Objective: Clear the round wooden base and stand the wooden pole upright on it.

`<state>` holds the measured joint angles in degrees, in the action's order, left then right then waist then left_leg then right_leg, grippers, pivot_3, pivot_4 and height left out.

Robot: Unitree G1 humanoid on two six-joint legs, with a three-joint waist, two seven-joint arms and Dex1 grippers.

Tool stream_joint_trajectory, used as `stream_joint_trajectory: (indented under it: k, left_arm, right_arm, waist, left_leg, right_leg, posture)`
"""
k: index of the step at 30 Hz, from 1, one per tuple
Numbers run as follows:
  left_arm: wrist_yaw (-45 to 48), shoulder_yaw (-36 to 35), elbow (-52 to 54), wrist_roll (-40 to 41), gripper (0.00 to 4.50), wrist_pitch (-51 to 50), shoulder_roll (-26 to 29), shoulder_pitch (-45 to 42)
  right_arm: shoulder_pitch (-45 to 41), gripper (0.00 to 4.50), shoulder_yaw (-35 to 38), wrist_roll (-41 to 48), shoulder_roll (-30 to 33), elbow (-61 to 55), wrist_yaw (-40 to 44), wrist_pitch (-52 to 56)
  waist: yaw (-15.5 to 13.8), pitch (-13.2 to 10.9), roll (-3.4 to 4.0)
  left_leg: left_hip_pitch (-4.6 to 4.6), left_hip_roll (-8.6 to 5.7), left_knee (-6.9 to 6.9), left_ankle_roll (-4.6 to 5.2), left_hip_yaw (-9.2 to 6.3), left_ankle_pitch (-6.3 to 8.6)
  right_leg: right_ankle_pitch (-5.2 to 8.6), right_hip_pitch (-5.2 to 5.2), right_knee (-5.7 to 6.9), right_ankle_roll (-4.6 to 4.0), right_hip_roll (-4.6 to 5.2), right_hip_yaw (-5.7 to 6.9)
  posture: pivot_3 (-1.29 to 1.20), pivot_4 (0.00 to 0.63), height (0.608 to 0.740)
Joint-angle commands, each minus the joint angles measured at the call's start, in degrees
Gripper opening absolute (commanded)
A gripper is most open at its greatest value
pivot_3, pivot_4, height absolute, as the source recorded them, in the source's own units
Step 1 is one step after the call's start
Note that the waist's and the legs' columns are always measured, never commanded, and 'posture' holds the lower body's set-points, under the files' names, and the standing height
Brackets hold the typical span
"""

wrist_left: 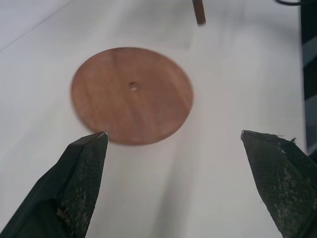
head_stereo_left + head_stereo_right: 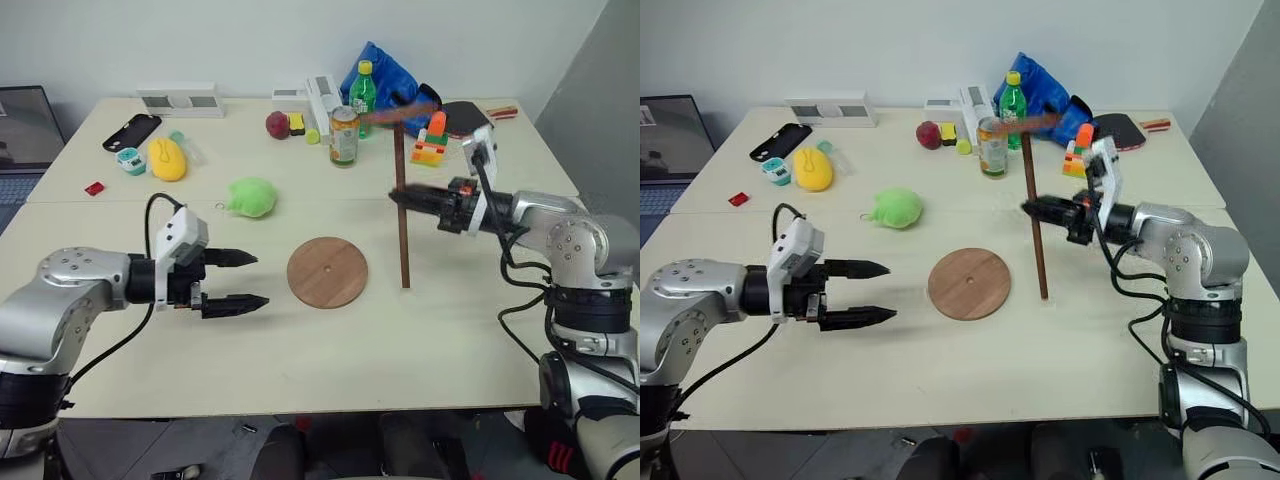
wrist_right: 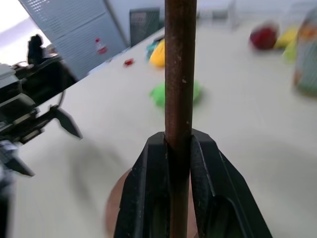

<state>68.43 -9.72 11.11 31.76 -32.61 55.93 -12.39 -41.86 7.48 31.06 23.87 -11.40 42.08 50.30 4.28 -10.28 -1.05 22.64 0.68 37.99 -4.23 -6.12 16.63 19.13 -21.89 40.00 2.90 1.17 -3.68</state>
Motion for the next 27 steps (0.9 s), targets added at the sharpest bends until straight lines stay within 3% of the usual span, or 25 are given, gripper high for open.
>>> stream_joint_trajectory:
  k: [1,6,11,27]
  left_arm:
    - [-1.58,-5.56,1.02,-0.98,4.5,7.53,-2.48,3.13]
    - [-0.69,-6.97,1.85,-0.39,4.5,10.53,-3.49,5.89]
    - [-0.16,-3.84,1.64,-1.15,4.5,9.58,-2.74,4.26]
    - [4.67,2.39,-1.4,-3.89,4.5,11.08,-1.4,-0.7]
  right_arm:
    - [4.86,0.23,-4.06,-7.66,-3.04,-6.98,-2.93,-18.85]
    - [9.93,0.23,-10.4,-13.25,-9.78,-9.19,-6.54,-32.14]
    - [11.51,0.23,-14.09,-14.07,-14.87,-5.78,-7.32,-37.43]
    - [13.56,0.23,-19.12,-14.82,-20.02,3.91,-6.02,-45.98]
  waist:
    - [-0.05,0.0,-0.01]
    - [-0.02,0.0,0.0]
    - [0.07,0.0,0.0]
    - [0.53,0.0,0.0]
  left_leg:
    - [-0.01,0.0,0.02,0.0,0.02,0.0]
    - [0.01,-0.02,0.04,-0.02,0.01,-0.01]
    - [0.0,-0.01,0.05,-0.06,0.01,-0.03]
    - [-0.1,-0.01,0.04,-0.11,0.0,-0.08]
  right_leg:
    - [0.0,0.0,0.01,0.0,0.03,-0.02]
    - [0.0,-0.03,0.06,0.0,0.04,-0.01]
    - [0.0,-0.08,0.16,0.0,0.0,-0.02]
    - [0.0,-0.11,0.38,-0.01,-0.05,-0.03]
  posture:
    - [0.0,0.15,0.74]
    - [0.0,0.15,0.74]
    - [0.0,0.15,0.74]
    - [0.0,0.15,0.74]
